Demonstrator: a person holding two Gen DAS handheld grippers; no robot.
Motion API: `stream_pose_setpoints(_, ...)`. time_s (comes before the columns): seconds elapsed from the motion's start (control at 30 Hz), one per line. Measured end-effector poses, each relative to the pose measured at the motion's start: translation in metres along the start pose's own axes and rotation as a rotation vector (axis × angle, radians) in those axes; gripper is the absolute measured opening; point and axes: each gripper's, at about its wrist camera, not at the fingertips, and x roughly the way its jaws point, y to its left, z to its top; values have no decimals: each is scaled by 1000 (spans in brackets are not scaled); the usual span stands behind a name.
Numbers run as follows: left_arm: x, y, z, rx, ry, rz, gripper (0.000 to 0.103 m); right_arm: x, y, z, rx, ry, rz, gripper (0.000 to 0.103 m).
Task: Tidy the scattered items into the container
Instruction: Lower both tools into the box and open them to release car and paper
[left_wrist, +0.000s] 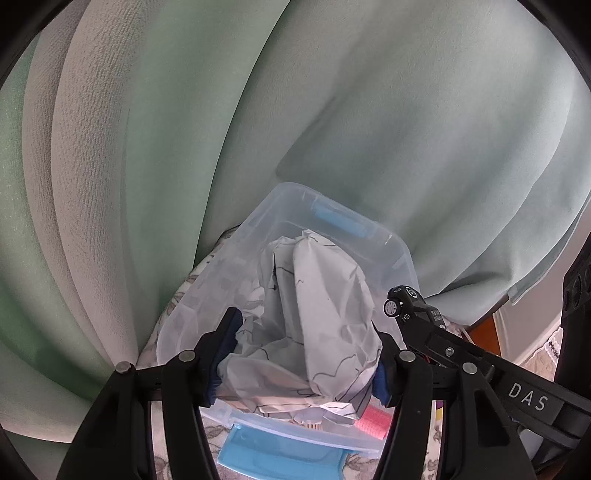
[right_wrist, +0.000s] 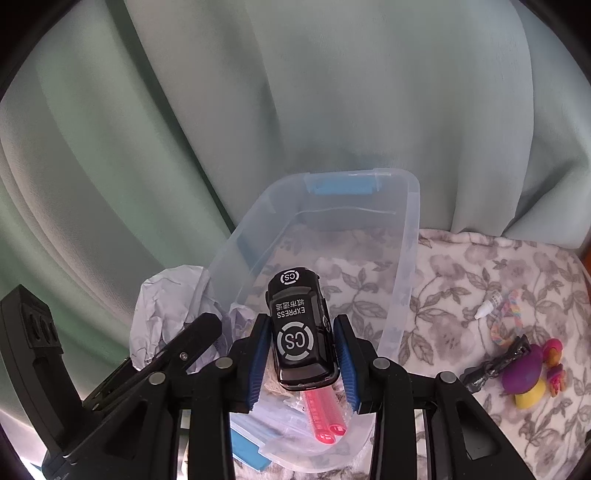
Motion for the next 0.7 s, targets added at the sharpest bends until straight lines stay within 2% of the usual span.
stream_pose_setpoints(0.7,0,-6,7,27,29,-6,62,-4,0,13,0,-3,-19,39)
